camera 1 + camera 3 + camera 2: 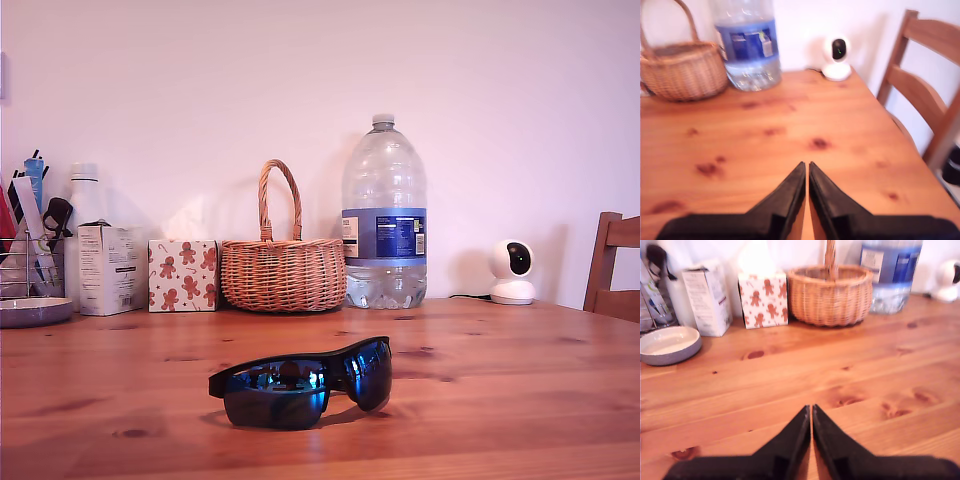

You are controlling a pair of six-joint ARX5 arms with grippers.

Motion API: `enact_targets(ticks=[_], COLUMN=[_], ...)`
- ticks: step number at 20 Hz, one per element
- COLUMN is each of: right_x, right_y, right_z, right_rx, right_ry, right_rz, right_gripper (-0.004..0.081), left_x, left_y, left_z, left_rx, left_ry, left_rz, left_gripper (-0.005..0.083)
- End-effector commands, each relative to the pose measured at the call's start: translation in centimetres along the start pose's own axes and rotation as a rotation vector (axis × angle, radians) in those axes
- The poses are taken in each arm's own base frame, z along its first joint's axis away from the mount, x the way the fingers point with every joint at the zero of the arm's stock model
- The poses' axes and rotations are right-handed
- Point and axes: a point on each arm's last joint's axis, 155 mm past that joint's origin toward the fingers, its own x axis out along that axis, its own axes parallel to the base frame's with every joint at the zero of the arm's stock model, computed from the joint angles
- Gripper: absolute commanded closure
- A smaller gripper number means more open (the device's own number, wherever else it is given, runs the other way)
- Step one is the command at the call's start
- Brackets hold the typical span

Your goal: Pick up the sunglasses and close them, then place them back on the table

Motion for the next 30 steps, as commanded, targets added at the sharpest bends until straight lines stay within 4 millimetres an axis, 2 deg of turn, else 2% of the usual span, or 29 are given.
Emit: enact_targets(ticks=[1,6,12,16,19,23,26,30], right_x=[-0.2,-1.7,-2.6,-2.4,-2.2,-2.2,-2.3,-2.3], right_y=[0.0,0.4,0.3,0.4,0.4,0.2,0.1,0.0], right_z=[0.3,2.6,2.6,1.6,-0.3,-2.6,-4.6,-4.8], right_rx=[-0.01,-0.022,-0.011,-0.002,-0.015,-0.032,-0.049,-0.051], right_ry=[-0.037,-0.151,-0.186,-0.144,-0.069,0.019,0.1,0.109], right_rz=[-0.004,0.017,0.022,0.029,0.028,0.023,0.019,0.018], right_gripper=[0.0783,0.0783,0.0783,0.0783,0.0783,0.0783,0.0783,0.0783], left_x=[-0.3,-1.4,-2.1,-2.6,-2.9,-3.3,-3.4,-3.4], left_y=[0.0,-0.2,0.0,-0.2,-1.0,-0.9,-0.9,-0.9], left_z=[-0.8,-0.5,-1.4,-2.5,-4.7,-7.4,-7.7,-7.7], left_rx=[-0.006,0.02,0.016,0.001,-0.076,-0.099,-0.102,-0.102], left_ry=[0.003,-0.016,-0.016,0.013,0.101,0.209,0.22,0.22], left_rz=[0.001,0.006,0.018,0.013,-0.026,-0.016,-0.016,-0.016], left_gripper=[0.0792,0.0792,0.0792,0.0792,0.0792,0.0792,0.0792,0.0792])
